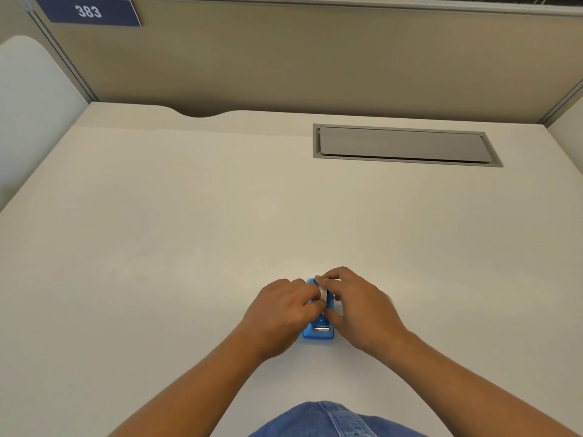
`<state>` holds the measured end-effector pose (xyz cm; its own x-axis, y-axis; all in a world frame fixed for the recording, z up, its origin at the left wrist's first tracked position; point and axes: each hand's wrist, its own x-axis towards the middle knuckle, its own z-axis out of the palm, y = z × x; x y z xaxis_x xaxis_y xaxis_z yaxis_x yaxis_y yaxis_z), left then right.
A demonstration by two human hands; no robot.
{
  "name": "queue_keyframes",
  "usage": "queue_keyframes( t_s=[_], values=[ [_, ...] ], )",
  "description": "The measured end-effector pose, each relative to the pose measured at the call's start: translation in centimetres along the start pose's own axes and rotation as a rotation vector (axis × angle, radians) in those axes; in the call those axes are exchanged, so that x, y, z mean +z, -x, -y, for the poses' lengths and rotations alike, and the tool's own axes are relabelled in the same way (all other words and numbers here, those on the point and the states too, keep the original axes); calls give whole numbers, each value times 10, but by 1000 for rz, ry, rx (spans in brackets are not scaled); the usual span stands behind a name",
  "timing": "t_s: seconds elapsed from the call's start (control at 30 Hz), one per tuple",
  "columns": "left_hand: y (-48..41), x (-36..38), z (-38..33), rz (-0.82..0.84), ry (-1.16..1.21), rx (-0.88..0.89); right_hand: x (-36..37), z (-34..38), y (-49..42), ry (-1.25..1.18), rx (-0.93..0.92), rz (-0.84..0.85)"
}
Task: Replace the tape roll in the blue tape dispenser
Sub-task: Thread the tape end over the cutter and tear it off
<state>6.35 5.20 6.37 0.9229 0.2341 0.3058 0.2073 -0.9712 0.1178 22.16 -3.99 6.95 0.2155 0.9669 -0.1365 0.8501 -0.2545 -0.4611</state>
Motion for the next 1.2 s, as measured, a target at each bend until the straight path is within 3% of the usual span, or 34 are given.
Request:
queue_keyframes(
  t_s=[0.17, 0.67, 1.0, 1.2],
  values=[
    [-1, -5, 3, 17, -52, 92, 4, -2, -1, 15, 4, 4],
    [-5, -4, 3, 65, -41, 54, 7, -13, 0, -133, 37, 1],
    [-10, 1, 4, 147, 159, -262, 10, -11, 1, -136, 44, -27],
    [-5, -4, 12, 121, 145, -223, 13, -12, 1, -161, 50, -37]
  ],
)
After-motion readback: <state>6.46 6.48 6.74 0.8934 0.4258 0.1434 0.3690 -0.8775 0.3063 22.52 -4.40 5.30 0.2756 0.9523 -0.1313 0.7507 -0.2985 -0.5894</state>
